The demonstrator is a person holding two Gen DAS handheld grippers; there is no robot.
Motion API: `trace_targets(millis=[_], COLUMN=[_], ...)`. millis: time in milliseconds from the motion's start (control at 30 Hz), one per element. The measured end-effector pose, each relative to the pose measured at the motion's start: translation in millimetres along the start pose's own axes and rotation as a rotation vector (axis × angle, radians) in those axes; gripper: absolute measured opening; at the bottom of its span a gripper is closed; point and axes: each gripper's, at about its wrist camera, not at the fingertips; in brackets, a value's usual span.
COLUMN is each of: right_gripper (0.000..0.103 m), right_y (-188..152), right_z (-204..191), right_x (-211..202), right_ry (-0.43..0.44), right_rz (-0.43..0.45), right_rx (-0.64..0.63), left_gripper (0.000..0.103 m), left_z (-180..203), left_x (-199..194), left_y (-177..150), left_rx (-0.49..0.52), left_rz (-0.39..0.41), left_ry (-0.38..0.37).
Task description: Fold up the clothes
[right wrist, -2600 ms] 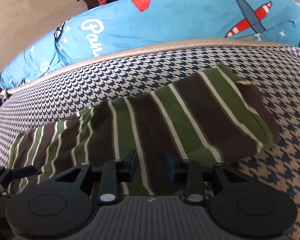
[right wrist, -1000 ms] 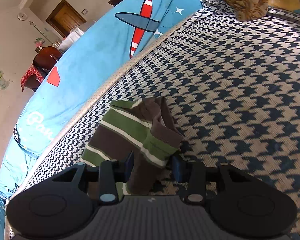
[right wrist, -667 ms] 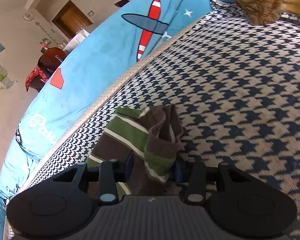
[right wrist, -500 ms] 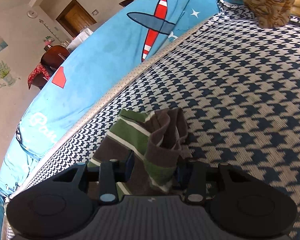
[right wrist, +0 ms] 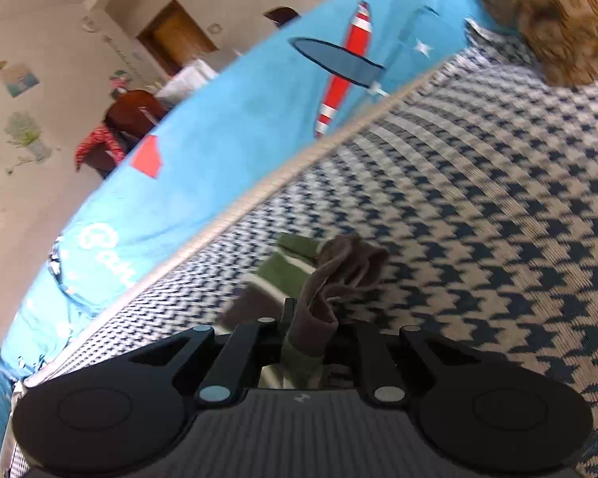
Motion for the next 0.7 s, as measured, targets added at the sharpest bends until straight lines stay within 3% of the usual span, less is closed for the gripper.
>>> trace_targets(millis=[233,433,700], right_gripper=[0.011,0.011,0.013], right_y=[-8.0,-35.6,-95.1], right_z=[-46.4,-94.8,-121.6], right_x=[-23.1,-23.9,18.9], right_ry=[0.121,0.191,0.072], right_rz=[0.030,-0.017,-0.168], right_rx=[-0.145,-0.423,-0.797], left_gripper=[0.103,0.103,0.103], left_z=[-7.1,-13.9,-26.4], left_x=[-2.0,-4.4,-8.6], left_y=[0.4,2.0,3.0], left_rx=[-0.027,-0.048,-0.096], left_rz=[0.012,0.032,0.051], left_ry=[0.008,0.021,0.021])
Point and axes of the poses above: each gripper's, at about its wrist camera, not at the fingertips, and x roughly the way its jaws point, z to its right, y to its top, and after that the axes turned 5 degrees about -z, right-handed
